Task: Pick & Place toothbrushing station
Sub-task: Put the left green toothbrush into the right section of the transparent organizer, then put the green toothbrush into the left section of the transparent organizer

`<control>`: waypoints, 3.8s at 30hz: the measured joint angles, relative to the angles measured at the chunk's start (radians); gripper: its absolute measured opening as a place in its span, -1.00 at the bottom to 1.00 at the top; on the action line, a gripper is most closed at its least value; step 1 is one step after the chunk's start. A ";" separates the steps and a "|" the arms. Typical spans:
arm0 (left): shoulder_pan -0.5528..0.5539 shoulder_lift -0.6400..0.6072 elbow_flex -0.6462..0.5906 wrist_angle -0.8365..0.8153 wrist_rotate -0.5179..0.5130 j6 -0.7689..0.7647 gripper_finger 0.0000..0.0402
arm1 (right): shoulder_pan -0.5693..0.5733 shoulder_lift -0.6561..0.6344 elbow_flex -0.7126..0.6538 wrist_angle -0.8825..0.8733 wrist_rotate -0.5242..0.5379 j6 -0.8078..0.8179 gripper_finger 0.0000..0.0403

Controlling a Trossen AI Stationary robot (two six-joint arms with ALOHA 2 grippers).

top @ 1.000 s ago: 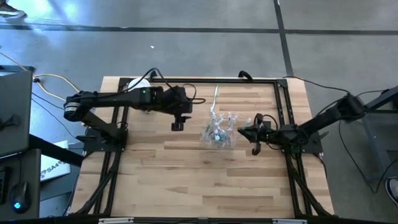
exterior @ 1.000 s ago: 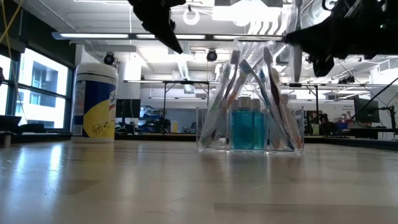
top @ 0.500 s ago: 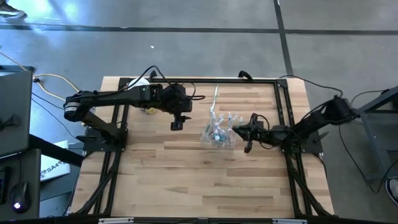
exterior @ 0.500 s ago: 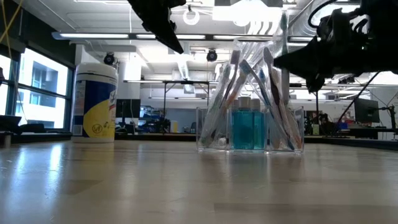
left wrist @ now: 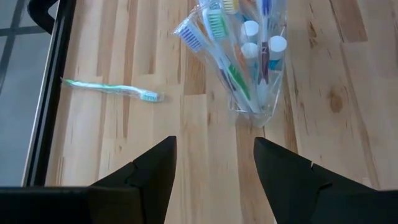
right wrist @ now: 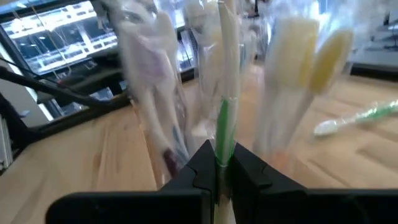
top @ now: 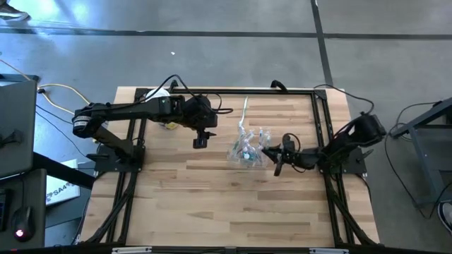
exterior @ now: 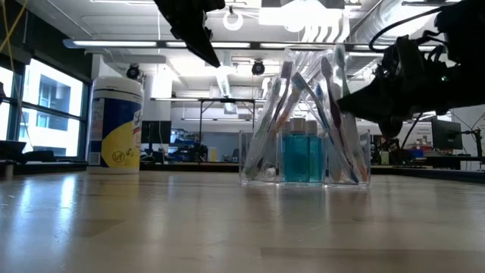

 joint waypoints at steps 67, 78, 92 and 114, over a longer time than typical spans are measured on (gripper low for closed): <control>0.000 0.001 0.001 -0.031 -0.001 -0.023 0.05 | -0.010 0.075 0.089 -0.094 0.003 -0.069 0.11; 0.000 0.001 0.001 -0.035 -0.001 -0.023 0.05 | -0.010 0.075 0.090 -0.078 0.033 -0.070 0.11; 0.000 0.001 0.001 -0.035 -0.001 -0.023 0.05 | -0.010 0.075 0.090 0.001 0.085 -0.151 0.11; -0.001 0.001 0.001 -0.036 0.000 -0.023 0.05 | -0.010 -0.121 0.113 0.011 0.111 -0.384 0.11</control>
